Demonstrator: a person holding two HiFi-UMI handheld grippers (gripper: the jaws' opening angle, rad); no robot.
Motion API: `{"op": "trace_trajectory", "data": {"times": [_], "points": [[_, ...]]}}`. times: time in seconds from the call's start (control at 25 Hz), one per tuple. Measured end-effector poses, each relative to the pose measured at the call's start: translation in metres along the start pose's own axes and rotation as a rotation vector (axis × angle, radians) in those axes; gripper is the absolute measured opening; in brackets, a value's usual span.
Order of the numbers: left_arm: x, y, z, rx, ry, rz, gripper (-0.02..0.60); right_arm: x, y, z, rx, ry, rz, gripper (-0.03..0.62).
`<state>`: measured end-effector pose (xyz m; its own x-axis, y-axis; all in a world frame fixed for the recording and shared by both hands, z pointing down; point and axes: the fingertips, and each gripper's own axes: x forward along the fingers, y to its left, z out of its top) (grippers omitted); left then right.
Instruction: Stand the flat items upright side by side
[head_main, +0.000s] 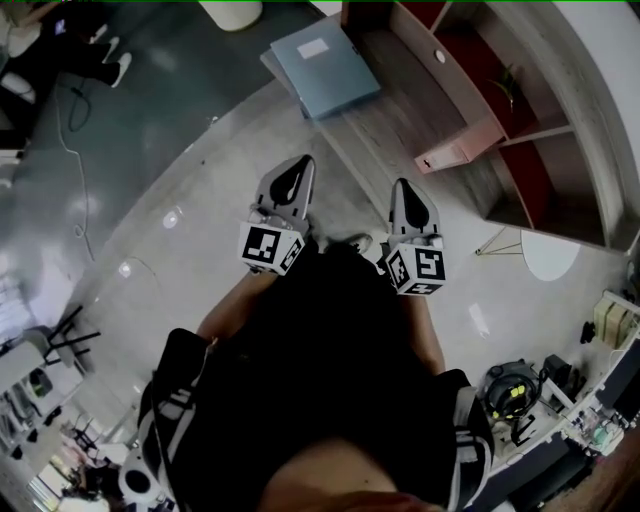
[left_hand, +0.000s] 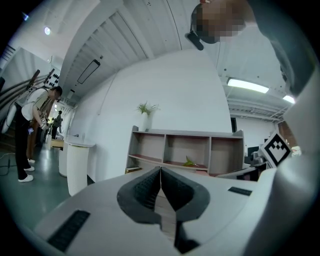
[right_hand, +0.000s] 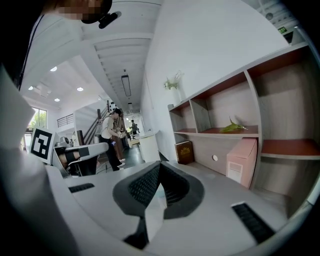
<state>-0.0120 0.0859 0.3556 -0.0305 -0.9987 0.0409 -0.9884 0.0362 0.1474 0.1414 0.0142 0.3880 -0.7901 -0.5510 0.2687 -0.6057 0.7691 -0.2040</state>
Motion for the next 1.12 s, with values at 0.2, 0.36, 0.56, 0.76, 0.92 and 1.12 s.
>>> {"op": "trace_trajectory", "data": {"times": [0.2, 0.36, 0.56, 0.76, 0.92, 1.12], "points": [[-0.003, 0.026, 0.006, -0.056, -0.042, 0.022, 0.308, 0.007, 0.01, -0.001, 0.013, -0.009, -0.024, 0.261], [-0.006, 0.042, 0.001, -0.044, -0.014, 0.023, 0.308, 0.011, 0.019, -0.003, 0.002, 0.005, -0.032, 0.262], [-0.014, 0.056, 0.0, -0.055, -0.013, 0.014, 0.308, 0.016, 0.028, -0.003, 0.004, 0.006, -0.049, 0.262], [-0.027, 0.079, -0.004, -0.07, -0.002, 0.006, 0.308, 0.026, 0.046, -0.006, 0.005, 0.017, -0.065, 0.262], [-0.041, 0.105, -0.005, -0.084, -0.002, 0.014, 0.308, 0.041, 0.065, -0.012, 0.008, 0.033, -0.072, 0.261], [-0.059, 0.135, -0.014, -0.111, 0.019, -0.016, 0.308, 0.062, 0.092, -0.023, 0.028, 0.049, -0.068, 0.262]]}}
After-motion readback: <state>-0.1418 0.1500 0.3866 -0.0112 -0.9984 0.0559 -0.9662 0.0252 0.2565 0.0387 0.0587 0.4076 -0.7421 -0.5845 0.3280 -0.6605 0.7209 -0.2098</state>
